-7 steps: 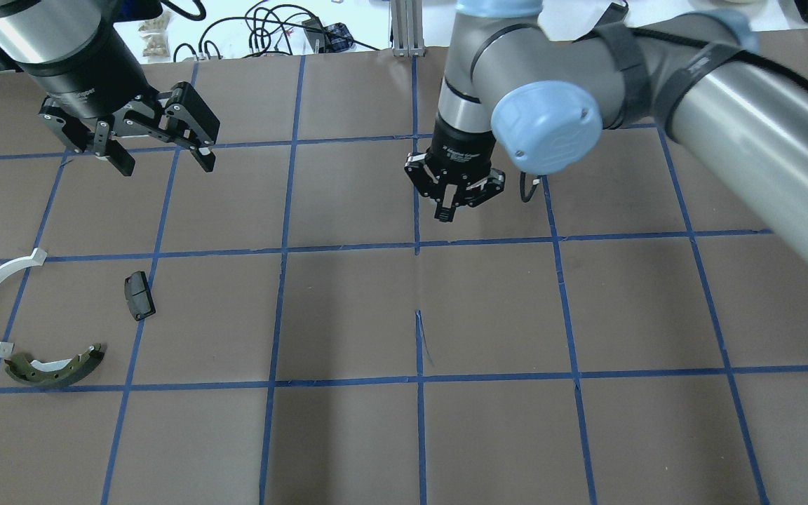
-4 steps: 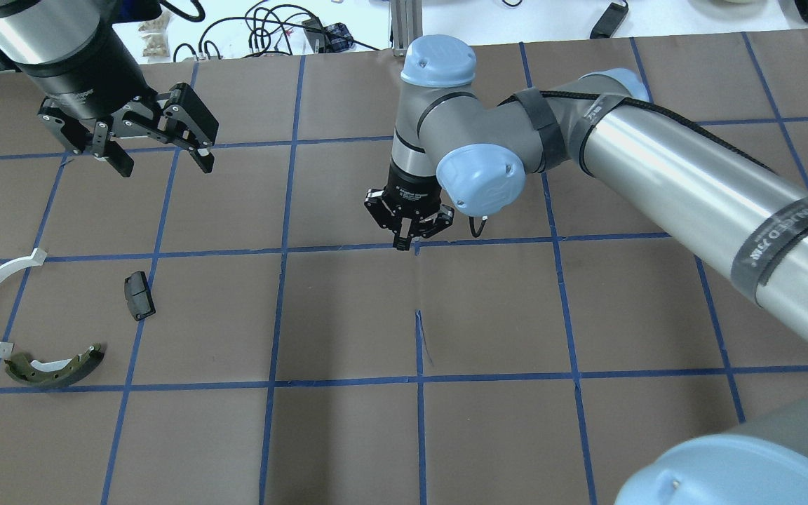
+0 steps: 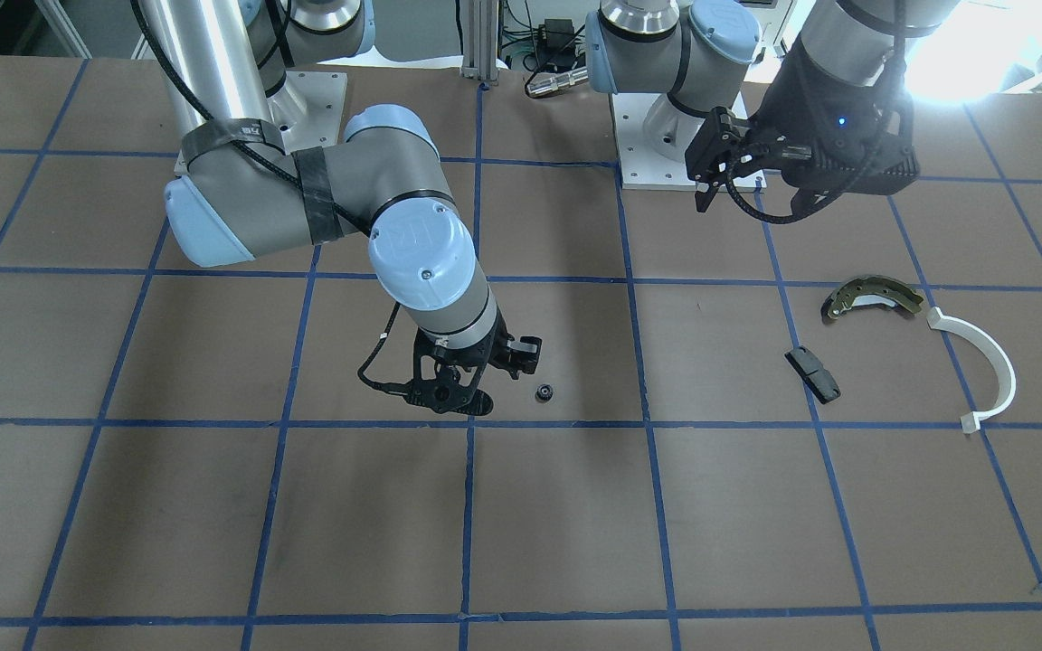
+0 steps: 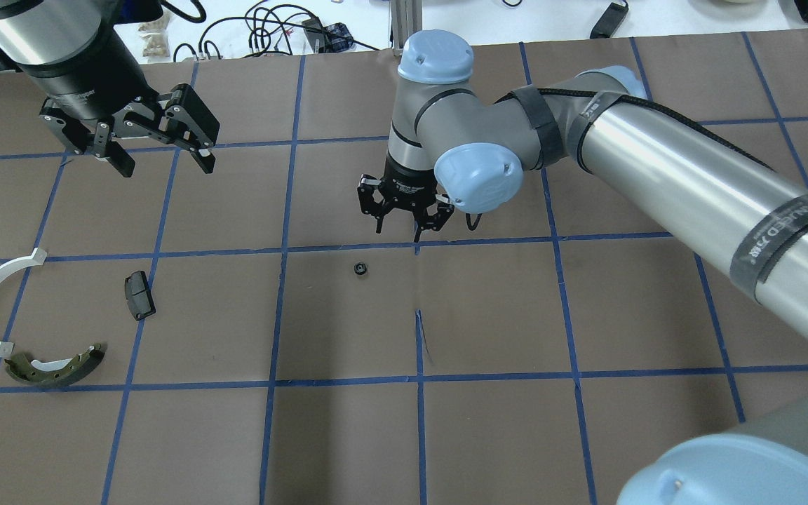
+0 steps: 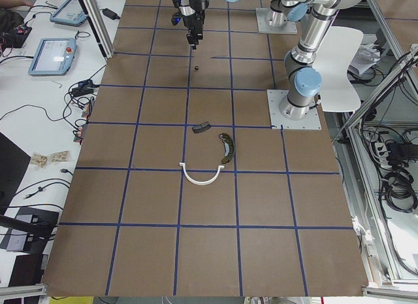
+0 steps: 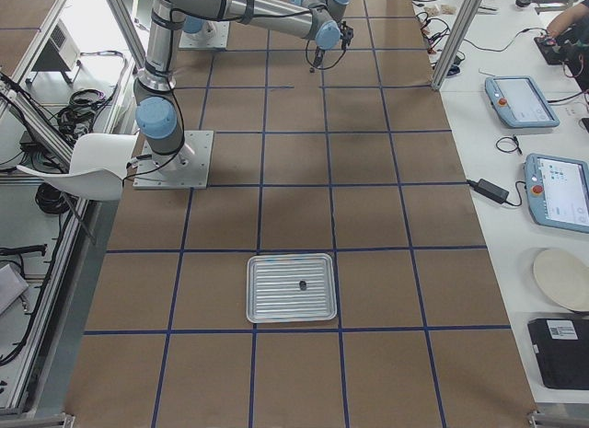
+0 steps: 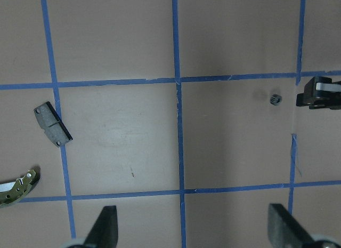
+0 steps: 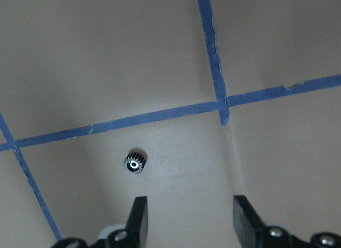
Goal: Place bearing gear from tray to pile
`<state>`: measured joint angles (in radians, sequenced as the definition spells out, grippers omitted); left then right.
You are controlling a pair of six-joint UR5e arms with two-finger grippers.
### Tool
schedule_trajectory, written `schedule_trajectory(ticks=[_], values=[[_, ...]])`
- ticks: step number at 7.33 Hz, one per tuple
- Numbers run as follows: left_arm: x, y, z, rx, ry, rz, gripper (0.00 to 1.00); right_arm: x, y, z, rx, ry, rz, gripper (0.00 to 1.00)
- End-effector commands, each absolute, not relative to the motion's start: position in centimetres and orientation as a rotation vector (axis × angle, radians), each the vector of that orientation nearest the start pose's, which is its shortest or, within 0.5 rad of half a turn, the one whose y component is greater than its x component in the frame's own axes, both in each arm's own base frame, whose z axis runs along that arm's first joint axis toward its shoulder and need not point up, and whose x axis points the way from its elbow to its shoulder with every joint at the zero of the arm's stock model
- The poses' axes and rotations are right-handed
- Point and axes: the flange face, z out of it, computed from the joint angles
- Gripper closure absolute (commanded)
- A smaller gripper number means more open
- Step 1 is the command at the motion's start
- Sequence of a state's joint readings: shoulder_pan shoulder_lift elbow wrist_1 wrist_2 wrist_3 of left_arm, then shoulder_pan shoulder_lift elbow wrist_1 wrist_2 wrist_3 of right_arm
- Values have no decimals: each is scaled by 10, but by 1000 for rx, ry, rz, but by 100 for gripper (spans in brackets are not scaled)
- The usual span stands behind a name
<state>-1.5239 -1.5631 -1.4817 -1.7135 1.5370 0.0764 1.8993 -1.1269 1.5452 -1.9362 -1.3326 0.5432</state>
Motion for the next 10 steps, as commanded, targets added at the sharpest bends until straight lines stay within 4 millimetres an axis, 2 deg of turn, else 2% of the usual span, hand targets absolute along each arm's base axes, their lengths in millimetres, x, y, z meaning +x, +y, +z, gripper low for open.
schedule_trajectory(ticks=[1, 2, 3, 4, 5, 6, 7, 8, 9, 10], values=[[-116, -489, 519, 31, 3175, 77, 0, 270, -560, 359, 334, 2910, 145, 0], [-117, -494, 510, 15, 3186, 104, 0, 213, -547, 404, 262, 2915, 133, 0], [-121, -500, 501, 5, 3180, 134, 0, 152, -533, 434, 180, 2956, 164, 0], [-140, -506, 487, -42, 3182, 157, 0, 91, -518, 454, 77, 3023, 198, 0], [-176, -518, 468, 26, 3183, 105, 0, 32, -503, 471, -15, 3093, 227, 0], [-216, -520, 433, 19, 3177, 126, 0, -21, -494, 484, -19, 3185, 238, 0], [-244, -520, 391, -10, 3169, 131, 0, -62, -488, 488, -70, 3248, 274, 0], [-254, -524, 353, 16, 3179, 66, 0, -96, -485, 489, -152, 3240, 272, 0], [-261, -518, 304, 30, 3172, 96, 0, -137, -478, 486, -113, 3230, 281, 0], [-265, -510, 265, 52, 3174, 62, 0, -178, -471, 479, -97, 3223, 306, 0]])
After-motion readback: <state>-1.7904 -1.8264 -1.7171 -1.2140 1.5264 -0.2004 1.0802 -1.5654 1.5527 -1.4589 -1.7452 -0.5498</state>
